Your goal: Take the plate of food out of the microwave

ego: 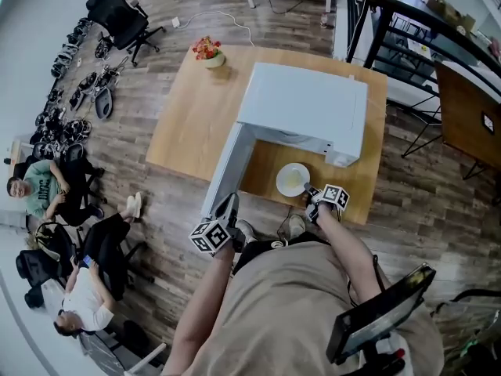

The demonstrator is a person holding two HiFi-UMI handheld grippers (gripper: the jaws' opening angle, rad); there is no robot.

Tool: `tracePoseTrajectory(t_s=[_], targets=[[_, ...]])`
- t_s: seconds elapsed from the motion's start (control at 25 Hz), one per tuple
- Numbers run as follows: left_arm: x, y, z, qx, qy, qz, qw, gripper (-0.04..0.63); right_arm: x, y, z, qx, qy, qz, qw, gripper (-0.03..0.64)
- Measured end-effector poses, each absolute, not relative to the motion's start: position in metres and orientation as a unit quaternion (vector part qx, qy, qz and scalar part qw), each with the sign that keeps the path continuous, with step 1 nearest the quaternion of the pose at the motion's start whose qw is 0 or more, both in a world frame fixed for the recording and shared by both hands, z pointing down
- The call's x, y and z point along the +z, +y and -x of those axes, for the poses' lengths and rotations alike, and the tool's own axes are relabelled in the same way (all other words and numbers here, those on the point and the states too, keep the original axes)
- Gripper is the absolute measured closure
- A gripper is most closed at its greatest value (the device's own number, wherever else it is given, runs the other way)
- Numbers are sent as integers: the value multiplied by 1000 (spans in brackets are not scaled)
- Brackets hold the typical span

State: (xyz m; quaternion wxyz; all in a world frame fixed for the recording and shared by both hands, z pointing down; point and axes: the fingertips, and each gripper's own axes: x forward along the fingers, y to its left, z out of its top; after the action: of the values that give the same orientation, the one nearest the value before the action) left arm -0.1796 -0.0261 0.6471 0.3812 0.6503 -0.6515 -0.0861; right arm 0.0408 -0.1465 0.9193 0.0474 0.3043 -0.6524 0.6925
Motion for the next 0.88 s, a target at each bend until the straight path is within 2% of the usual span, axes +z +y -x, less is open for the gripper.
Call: tracePoseTrajectory(t_s=[0.12,0.32,0.36,0.48,0.64,0.8,0.88], targets=[[645,-23,181,-80,-652,-651,380,594,930,-147,-35,685,-655,-311,70,604],[647,-29,175,-67,-650,-658,374,594,941,-155,-33,628,-685,-333,159,601],[648,-30,172,-66,-648,-659,376,594,943,-155,-36,623,-684,-340,171,584],[650,-36,161,-61,-640,-665,379,594,946,-160,-43,605,-683,-360,194,460],[650,-46,148,-50,-630,-679,373,594,931,-169,-29,544,-724,-360,225,159],[650,-54,135,-54,-622,-688,371,594,896,-186,-34,445,-769,-390,242,155],[647,-51,130,-56,-618,-691,370,594,871,-172,-33,446,-782,-362,243,156]])
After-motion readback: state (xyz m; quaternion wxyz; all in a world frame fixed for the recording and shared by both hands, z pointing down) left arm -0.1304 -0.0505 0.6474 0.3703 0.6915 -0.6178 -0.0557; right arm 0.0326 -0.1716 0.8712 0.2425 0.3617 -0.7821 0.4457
